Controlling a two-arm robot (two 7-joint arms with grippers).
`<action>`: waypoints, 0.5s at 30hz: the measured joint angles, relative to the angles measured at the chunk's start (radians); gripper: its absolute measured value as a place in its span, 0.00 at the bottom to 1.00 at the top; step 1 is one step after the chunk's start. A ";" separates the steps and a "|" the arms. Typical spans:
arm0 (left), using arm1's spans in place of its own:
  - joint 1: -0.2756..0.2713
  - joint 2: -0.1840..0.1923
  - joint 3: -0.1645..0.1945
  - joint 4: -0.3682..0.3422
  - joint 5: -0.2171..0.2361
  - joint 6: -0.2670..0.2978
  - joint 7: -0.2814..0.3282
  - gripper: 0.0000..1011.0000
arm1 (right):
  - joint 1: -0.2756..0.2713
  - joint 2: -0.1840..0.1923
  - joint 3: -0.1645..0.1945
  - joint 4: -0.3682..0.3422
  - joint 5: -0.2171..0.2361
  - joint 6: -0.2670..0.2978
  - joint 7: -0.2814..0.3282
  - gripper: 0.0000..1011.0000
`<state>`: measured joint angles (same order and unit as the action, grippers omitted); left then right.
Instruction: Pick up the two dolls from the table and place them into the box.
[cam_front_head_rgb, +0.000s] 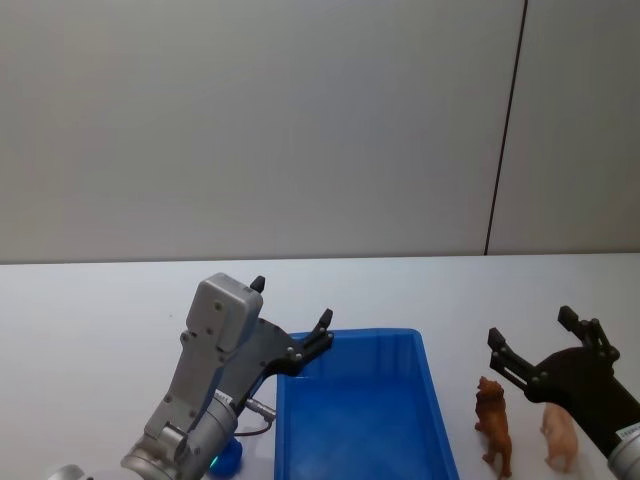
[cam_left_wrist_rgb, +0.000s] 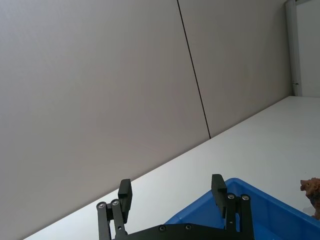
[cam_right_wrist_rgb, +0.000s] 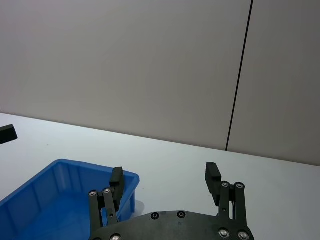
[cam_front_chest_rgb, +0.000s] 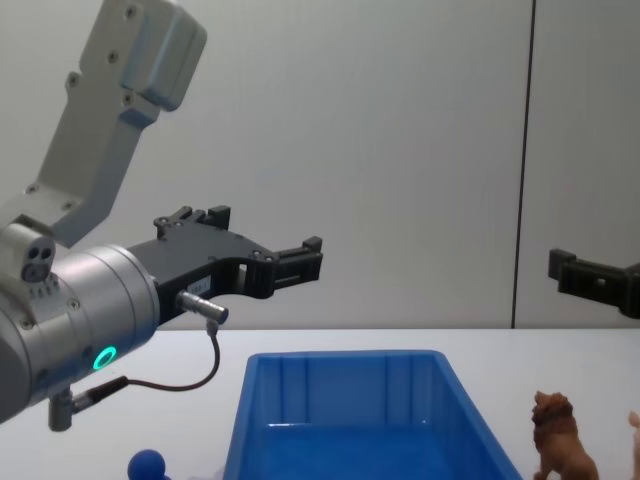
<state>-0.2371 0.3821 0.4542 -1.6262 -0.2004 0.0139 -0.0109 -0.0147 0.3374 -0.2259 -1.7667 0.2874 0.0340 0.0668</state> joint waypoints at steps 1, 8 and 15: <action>0.000 0.000 0.000 0.000 0.000 0.000 0.000 0.99 | 0.000 0.000 0.000 0.000 0.000 0.000 0.000 0.99; 0.000 0.000 0.000 0.000 0.000 0.000 0.000 0.99 | 0.000 0.000 0.000 0.000 0.000 0.000 0.000 0.99; 0.000 0.000 0.000 0.000 0.000 0.000 0.000 0.99 | 0.000 0.000 0.000 0.000 0.000 0.000 0.000 0.99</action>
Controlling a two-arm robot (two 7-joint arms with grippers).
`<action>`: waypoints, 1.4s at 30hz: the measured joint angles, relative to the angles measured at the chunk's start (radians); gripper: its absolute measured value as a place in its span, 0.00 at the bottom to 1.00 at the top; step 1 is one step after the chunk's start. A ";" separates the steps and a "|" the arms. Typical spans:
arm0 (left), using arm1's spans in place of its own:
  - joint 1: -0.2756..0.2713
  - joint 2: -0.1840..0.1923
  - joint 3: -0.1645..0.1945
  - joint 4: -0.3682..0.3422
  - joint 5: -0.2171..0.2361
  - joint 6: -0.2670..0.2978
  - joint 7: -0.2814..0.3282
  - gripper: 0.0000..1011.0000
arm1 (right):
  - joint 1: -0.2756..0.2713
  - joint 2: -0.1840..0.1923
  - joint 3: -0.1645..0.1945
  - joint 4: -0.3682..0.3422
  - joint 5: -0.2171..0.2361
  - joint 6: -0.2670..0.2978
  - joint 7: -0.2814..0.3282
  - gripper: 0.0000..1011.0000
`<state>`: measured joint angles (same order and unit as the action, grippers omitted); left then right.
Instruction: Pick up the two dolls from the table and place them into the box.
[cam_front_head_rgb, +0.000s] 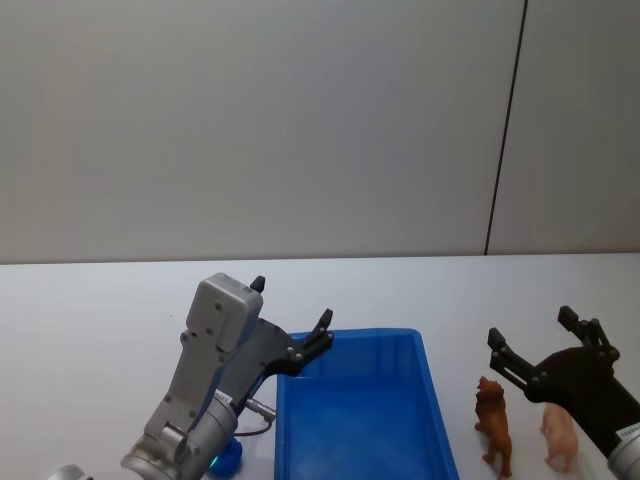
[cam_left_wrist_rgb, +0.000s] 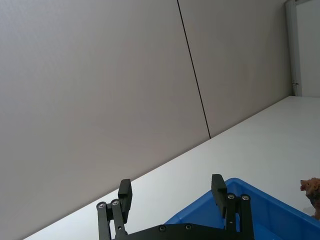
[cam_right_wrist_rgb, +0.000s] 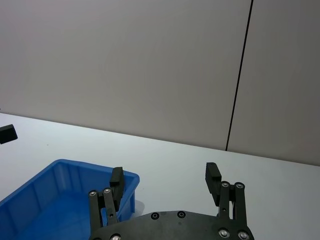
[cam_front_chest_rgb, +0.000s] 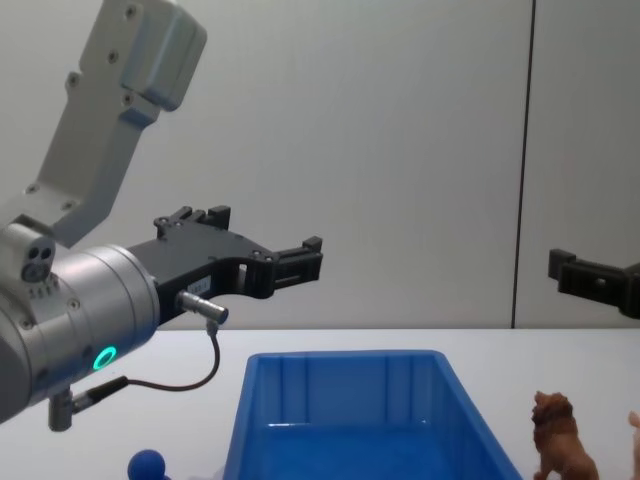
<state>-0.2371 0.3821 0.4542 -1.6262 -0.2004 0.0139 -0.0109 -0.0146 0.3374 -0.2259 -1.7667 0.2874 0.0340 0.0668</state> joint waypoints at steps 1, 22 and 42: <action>0.000 0.000 0.000 0.000 0.000 0.000 0.000 0.99 | 0.000 0.000 0.000 0.000 0.000 0.000 0.000 0.99; 0.000 0.000 0.000 0.000 0.000 0.000 0.000 0.99 | 0.007 0.034 0.029 0.014 0.034 0.027 0.056 0.99; 0.000 0.000 0.000 0.000 0.000 0.000 0.000 0.99 | -0.048 0.104 0.081 0.017 0.107 0.165 0.051 0.99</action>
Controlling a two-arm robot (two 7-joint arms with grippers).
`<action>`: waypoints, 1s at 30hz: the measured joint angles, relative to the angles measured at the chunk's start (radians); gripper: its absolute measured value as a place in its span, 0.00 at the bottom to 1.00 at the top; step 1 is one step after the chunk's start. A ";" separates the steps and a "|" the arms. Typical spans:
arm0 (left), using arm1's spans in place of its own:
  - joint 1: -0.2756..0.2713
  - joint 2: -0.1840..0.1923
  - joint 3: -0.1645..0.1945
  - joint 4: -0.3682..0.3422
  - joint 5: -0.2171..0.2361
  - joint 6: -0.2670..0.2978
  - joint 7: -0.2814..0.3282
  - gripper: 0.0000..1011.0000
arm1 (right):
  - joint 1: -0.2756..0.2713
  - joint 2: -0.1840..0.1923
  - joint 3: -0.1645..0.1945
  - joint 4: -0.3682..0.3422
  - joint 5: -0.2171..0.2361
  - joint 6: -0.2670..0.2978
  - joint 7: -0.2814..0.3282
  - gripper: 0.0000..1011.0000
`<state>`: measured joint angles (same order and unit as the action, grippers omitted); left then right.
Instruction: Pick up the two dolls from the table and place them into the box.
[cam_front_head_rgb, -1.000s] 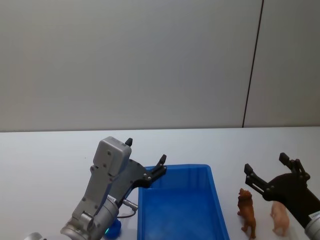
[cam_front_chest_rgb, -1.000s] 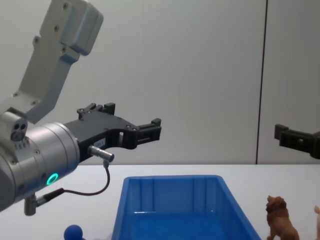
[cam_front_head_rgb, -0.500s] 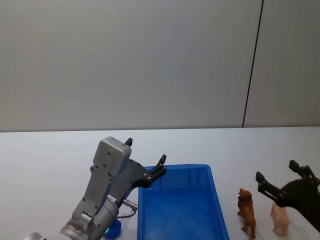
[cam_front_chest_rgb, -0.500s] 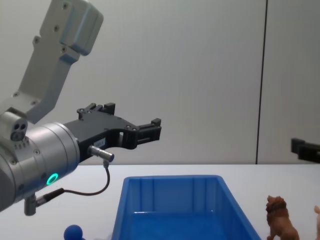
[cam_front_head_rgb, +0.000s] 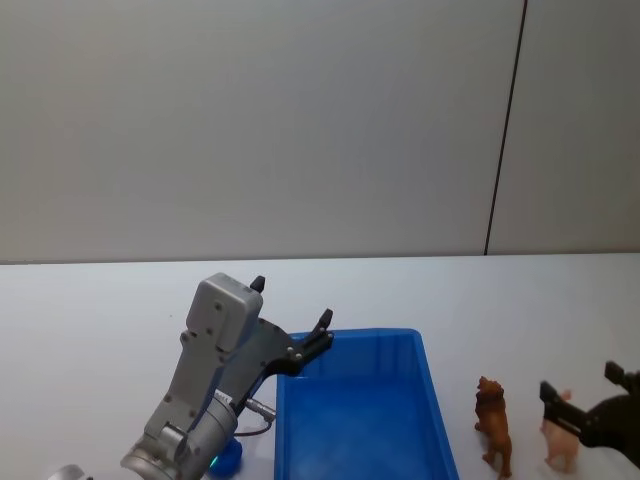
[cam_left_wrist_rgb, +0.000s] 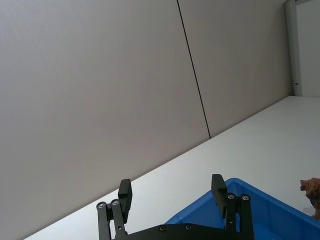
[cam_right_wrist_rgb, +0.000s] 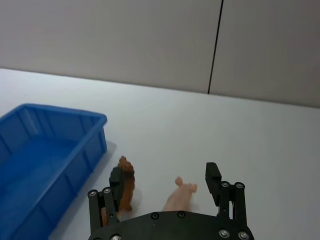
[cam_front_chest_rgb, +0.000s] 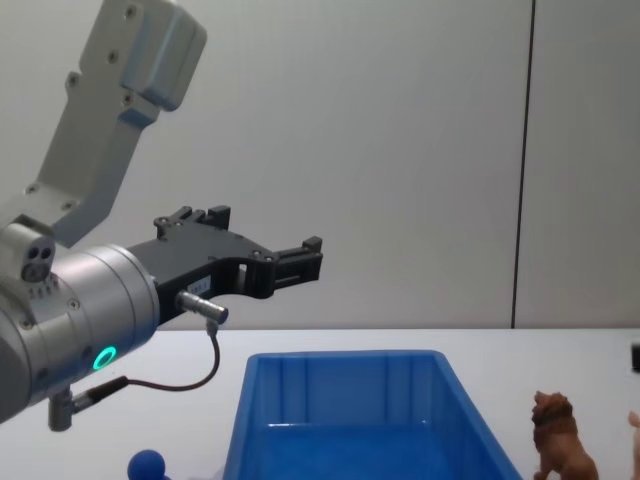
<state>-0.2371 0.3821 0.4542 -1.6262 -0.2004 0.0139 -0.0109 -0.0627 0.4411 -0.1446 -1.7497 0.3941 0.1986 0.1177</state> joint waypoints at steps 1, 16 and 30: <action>0.000 0.000 0.000 0.000 0.000 0.000 0.000 0.99 | -0.002 0.001 0.001 0.003 0.002 0.005 0.000 0.99; 0.000 0.000 0.000 0.000 0.000 0.000 0.000 0.99 | 0.004 -0.018 -0.011 0.089 0.022 0.085 0.002 0.99; 0.000 0.000 0.000 0.000 0.000 0.000 0.000 0.99 | 0.038 -0.057 -0.033 0.156 0.022 0.104 0.009 0.89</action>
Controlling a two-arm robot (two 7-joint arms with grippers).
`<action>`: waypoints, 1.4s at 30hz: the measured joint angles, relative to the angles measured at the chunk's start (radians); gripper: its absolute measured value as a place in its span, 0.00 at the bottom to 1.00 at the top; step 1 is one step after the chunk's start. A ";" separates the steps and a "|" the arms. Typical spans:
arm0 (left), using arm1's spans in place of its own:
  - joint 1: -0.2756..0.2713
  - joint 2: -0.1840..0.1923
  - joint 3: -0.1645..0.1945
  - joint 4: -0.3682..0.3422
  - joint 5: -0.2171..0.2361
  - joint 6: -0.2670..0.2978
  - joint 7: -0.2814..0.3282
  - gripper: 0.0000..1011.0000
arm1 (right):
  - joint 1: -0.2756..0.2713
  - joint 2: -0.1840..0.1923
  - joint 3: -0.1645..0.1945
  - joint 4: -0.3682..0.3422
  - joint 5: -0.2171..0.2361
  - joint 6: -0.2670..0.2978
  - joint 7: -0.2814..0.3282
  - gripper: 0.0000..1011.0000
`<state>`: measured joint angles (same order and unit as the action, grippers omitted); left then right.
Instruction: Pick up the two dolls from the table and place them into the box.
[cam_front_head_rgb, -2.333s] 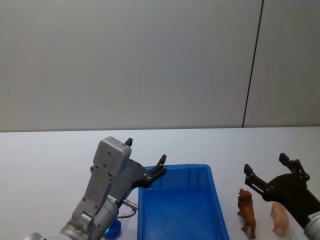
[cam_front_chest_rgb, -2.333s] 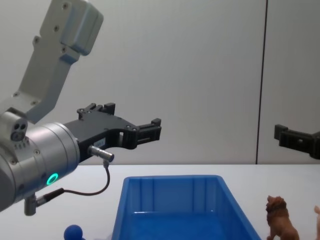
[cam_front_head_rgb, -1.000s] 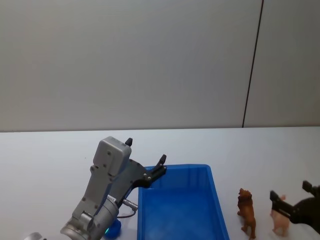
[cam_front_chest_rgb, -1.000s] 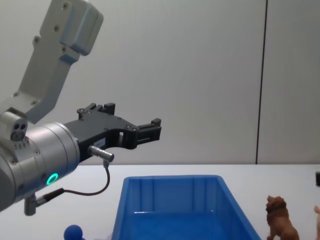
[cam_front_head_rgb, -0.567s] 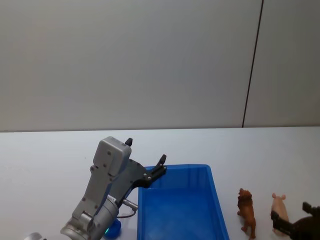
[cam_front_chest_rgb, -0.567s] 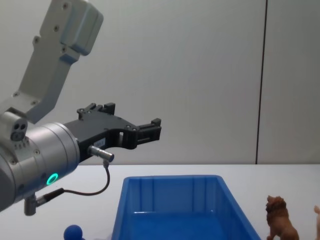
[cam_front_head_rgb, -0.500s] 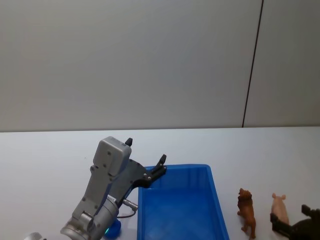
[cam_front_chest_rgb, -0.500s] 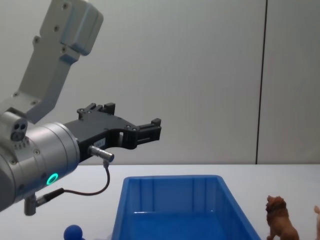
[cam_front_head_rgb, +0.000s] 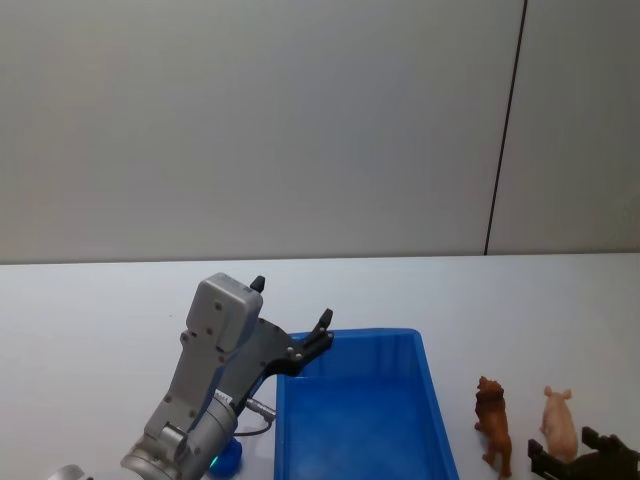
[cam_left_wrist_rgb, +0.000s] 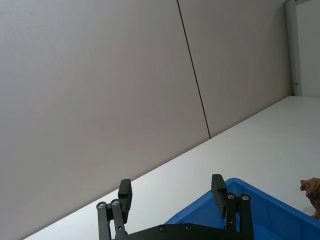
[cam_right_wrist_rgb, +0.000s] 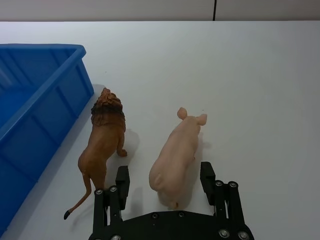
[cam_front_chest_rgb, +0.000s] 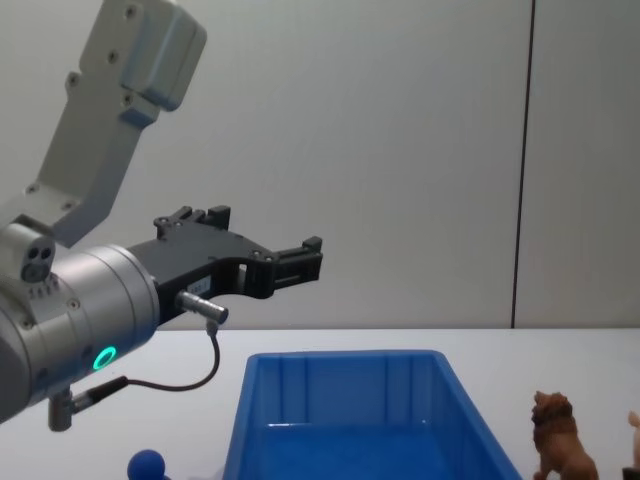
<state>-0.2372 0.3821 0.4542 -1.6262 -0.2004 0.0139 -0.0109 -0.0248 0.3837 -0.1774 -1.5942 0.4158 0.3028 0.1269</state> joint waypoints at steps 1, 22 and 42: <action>0.000 0.000 0.000 0.000 0.000 0.000 0.000 0.99 | 0.003 -0.003 -0.001 0.004 0.000 0.001 0.000 0.87; 0.000 0.000 0.000 0.000 0.000 0.000 0.000 0.99 | 0.042 -0.037 -0.003 0.044 0.024 0.010 -0.046 0.37; 0.000 0.000 0.000 0.000 0.000 0.000 0.000 0.99 | 0.062 -0.026 0.000 -0.091 -0.034 -0.034 0.001 0.37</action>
<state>-0.2371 0.3821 0.4542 -1.6262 -0.2004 0.0139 -0.0109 0.0371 0.3574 -0.1776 -1.6849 0.3815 0.2689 0.1282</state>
